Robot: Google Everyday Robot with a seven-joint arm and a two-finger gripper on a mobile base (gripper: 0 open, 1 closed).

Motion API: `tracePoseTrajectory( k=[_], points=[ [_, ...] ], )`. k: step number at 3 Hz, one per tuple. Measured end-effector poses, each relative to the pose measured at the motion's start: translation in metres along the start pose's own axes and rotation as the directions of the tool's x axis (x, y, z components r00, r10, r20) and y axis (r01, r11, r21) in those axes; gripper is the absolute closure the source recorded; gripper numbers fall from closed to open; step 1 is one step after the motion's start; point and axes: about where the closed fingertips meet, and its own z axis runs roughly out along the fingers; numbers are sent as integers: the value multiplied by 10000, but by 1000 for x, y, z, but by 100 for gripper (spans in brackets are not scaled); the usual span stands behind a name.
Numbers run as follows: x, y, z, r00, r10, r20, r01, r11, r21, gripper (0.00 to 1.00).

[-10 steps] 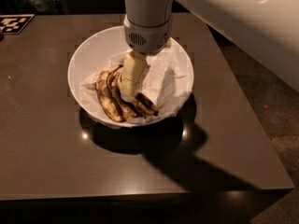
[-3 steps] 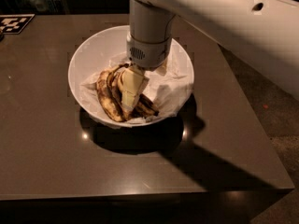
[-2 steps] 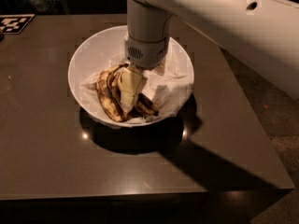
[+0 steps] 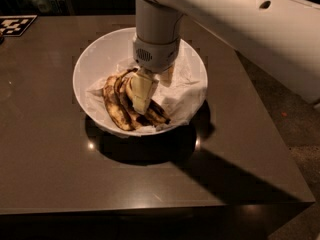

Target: Pick banana from white bowl

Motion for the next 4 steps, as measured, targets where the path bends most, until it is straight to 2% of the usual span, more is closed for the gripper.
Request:
tracePoseTrajectory(
  k=[1, 4],
  points=[
    [-3, -1, 1, 10000, -53, -47, 53, 10000, -21, 37],
    [-15, -12, 25, 9990, -156, -426, 128, 9978, -651, 38]
  ],
)
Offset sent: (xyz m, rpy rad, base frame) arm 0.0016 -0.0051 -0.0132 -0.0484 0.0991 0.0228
